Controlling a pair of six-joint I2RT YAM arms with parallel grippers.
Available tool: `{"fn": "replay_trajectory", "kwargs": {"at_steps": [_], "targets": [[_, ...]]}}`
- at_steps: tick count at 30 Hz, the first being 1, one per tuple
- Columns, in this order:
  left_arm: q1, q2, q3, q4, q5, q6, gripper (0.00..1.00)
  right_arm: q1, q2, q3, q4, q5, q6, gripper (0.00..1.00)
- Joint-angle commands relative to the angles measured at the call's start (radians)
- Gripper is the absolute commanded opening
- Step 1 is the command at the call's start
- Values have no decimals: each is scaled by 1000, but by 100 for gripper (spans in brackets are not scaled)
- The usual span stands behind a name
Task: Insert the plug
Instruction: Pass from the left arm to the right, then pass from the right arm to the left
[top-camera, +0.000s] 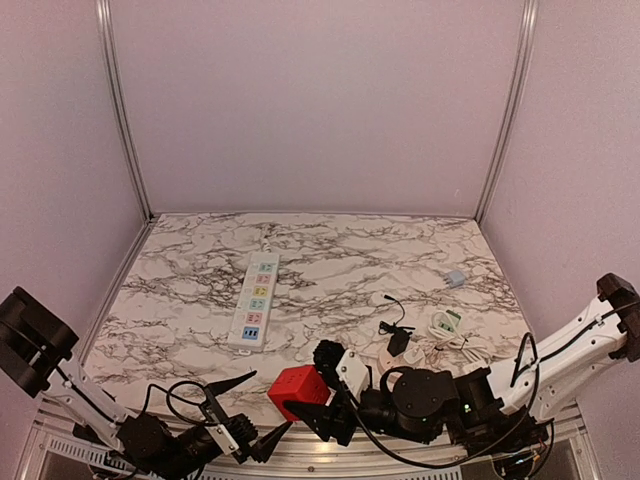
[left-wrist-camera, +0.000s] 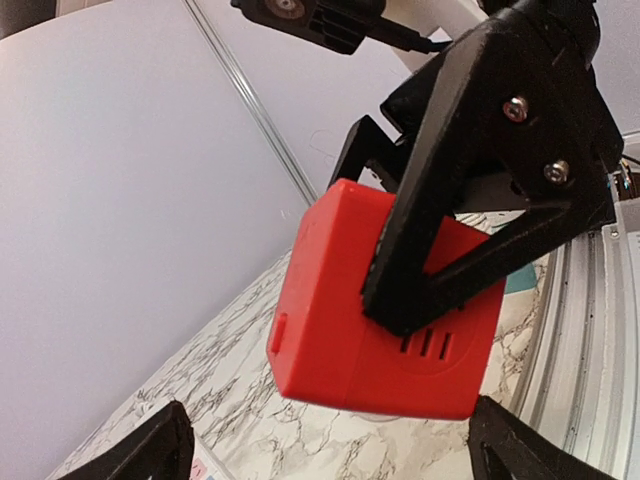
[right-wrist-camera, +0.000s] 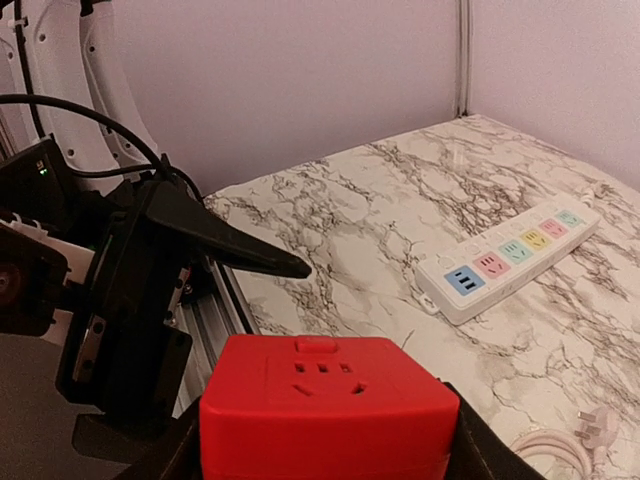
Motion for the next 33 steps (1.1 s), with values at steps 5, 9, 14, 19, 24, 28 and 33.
{"fn": "replay_trajectory", "kwargs": {"at_steps": [5, 9, 14, 19, 24, 28, 33], "targets": [[-4, -214, -127, 127, 161, -117, 99, -2, -87, -11, -7, -32, -114, 29], [-1, -343, -142, -29, 268, -192, 99, -1, -116, -13, -40, -97, -180, 27], [5, -464, -132, -214, 433, -269, 99, 0, -150, -25, -98, -162, -241, 25], [38, -527, -89, -402, 576, -350, 99, 17, -192, -59, -100, -214, -286, 21], [80, -513, -65, -454, 728, -401, 99, 73, -175, -51, -121, -220, -343, 17], [105, -495, -32, -520, 789, -434, 99, 122, -119, -22, -139, -193, -378, 18], [136, -469, -8, -560, 800, -457, 99, 157, -82, 2, -142, -199, -398, 20]]}}
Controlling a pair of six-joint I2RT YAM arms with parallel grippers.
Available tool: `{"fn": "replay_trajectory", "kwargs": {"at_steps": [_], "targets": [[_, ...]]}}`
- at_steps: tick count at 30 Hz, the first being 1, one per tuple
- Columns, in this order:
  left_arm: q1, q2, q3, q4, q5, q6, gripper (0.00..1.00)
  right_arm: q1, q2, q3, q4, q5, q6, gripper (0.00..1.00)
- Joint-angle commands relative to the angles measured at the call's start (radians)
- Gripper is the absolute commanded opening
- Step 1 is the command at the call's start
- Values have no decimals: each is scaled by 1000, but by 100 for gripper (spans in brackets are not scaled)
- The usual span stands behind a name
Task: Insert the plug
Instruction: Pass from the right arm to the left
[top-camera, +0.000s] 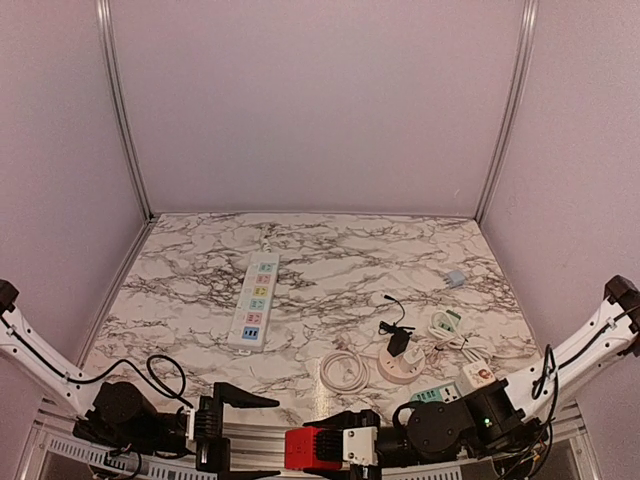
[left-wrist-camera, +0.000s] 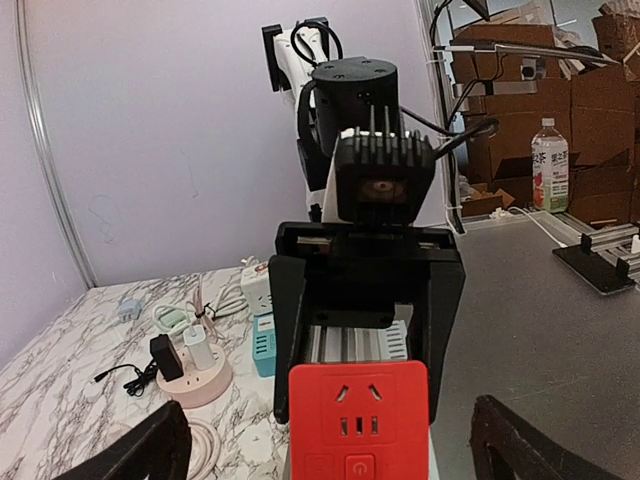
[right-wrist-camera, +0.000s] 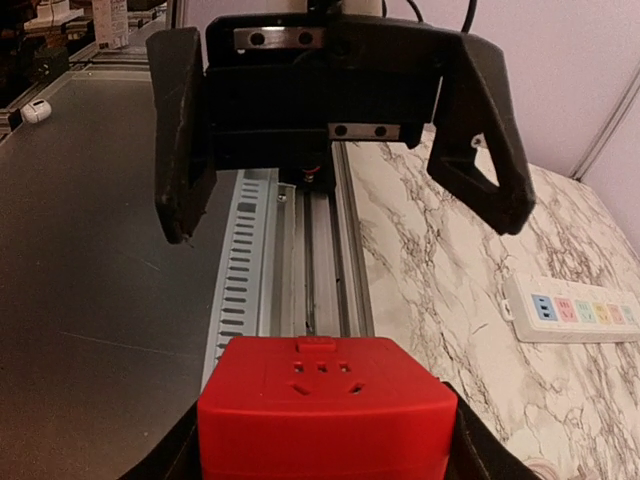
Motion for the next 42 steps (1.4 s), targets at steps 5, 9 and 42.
{"fn": "replay_trajectory", "kwargs": {"at_steps": [5, 9, 42], "targets": [[36, 55, 66, -95, 54, -44, 99, 31, -19, 51, 28, -13, -34, 21], [37, 87, 94, -126, 80, -43, 99, 31, -56, 29, 55, -13, -39, 21], [56, 151, 146, -184, 155, -57, 86, 32, 25, 67, 98, -27, -59, 24]]}}
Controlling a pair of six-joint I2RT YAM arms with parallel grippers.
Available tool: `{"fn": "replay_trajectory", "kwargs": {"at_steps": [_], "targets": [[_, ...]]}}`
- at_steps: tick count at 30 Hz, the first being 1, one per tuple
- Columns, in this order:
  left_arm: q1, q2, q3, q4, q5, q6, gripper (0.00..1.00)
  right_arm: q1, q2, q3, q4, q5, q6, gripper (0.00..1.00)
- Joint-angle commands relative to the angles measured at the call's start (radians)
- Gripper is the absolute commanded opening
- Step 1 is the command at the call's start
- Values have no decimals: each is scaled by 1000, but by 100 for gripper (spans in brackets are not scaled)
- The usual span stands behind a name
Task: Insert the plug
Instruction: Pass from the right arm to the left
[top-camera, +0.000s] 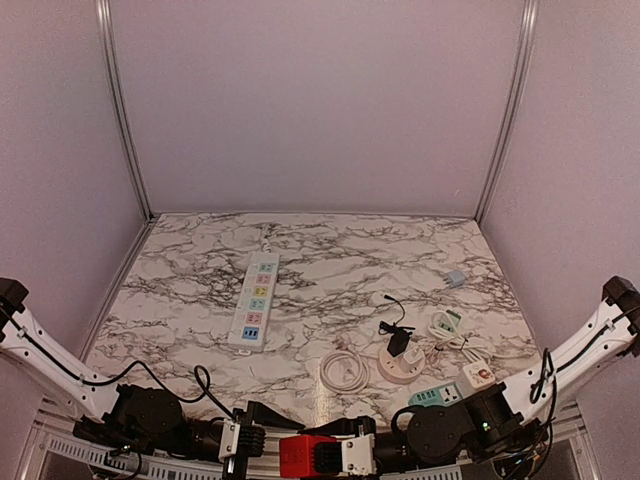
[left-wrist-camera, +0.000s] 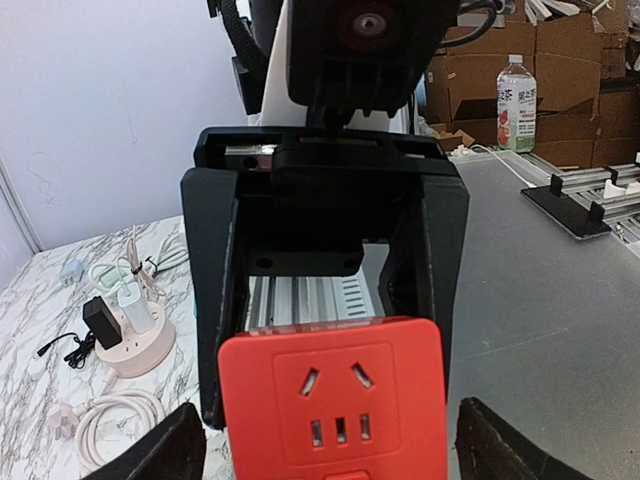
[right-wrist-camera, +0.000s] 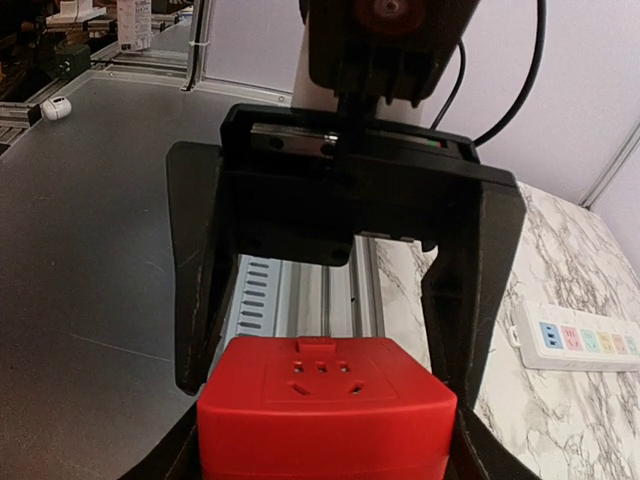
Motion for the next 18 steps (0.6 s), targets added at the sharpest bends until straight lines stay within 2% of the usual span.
{"fn": "replay_trajectory", "kwargs": {"at_steps": [1, 3, 9, 11, 15, 16, 18], "targets": [[9, 15, 32, -11, 7, 0, 85, 9, 0, 60, 62, 2, -9, 24], [9, 21, 34, -13, 8, 0, 82, 9, -8, 59, 64, 6, -7, 24], [10, 31, 44, -24, 18, 1, 65, 9, -41, 43, 86, 2, -4, 25], [11, 32, 47, -28, 20, 0, 52, 9, -54, 33, 99, -2, -2, 25], [14, 18, 38, -19, 19, -1, 10, 9, -65, 31, 96, 3, -4, 27], [14, 14, 34, -14, 18, -4, 2, 9, -66, 33, 92, 8, -3, 28], [17, 5, 28, -8, 16, -8, 0, 9, -68, 29, 96, 12, 0, 30]]}}
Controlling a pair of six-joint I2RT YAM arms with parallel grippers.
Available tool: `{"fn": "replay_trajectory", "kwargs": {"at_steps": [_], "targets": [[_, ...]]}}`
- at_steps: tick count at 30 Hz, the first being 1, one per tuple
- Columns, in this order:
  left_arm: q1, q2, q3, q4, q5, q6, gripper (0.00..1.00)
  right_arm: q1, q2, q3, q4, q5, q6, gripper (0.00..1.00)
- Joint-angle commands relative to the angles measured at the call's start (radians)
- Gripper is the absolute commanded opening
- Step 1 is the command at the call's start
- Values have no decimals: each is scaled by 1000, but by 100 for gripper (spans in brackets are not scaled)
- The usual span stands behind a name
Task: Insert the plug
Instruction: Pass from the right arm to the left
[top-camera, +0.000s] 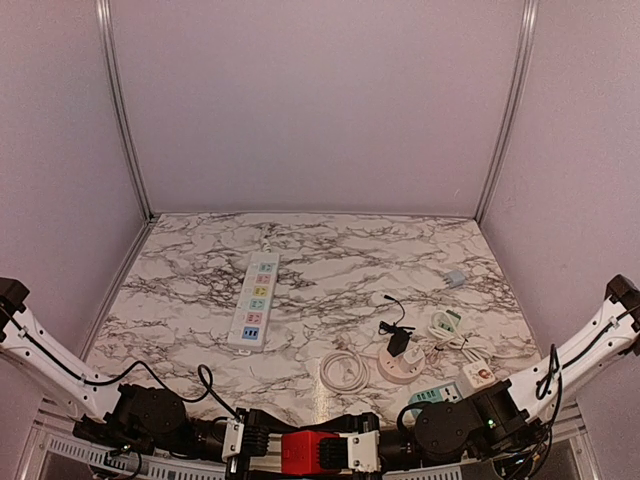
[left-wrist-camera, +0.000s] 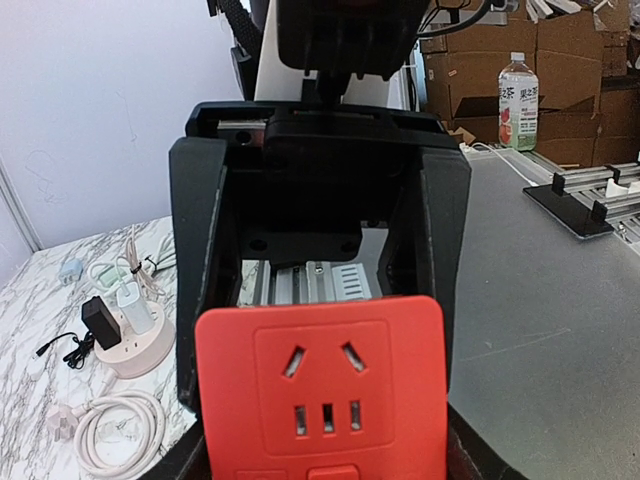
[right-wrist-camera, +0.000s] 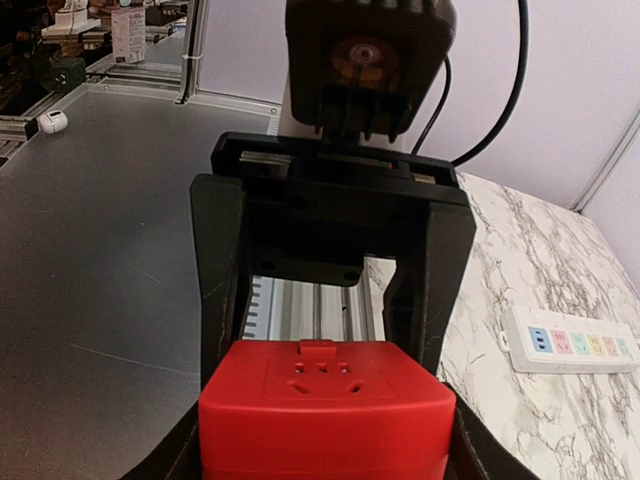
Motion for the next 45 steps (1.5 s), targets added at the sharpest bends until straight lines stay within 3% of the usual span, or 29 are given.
{"fn": "replay_trajectory", "kwargs": {"at_steps": [1, 6, 13, 20, 25, 29, 45], "targets": [[11, -16, 6, 4, 9, -8, 0, 5, -37, 26, 100, 5, -1, 32], [15, -44, -16, 33, -25, -23, 0, 5, -44, 33, 76, 107, 9, 50], [16, -151, -109, 150, -193, -63, 0, 5, -185, -40, 127, 336, 40, 98], [15, -307, -269, 346, -396, -95, 0, -50, -300, -171, 292, 514, 99, 99], [16, -347, -267, 301, -413, -101, 0, -190, -148, -72, 155, 523, 275, 99], [15, -336, -268, 314, -454, -104, 0, -249, 18, 37, 111, 540, 326, 98], [15, -624, -399, 304, -624, -140, 0, -473, 536, 414, 148, 179, 460, 98]]}}
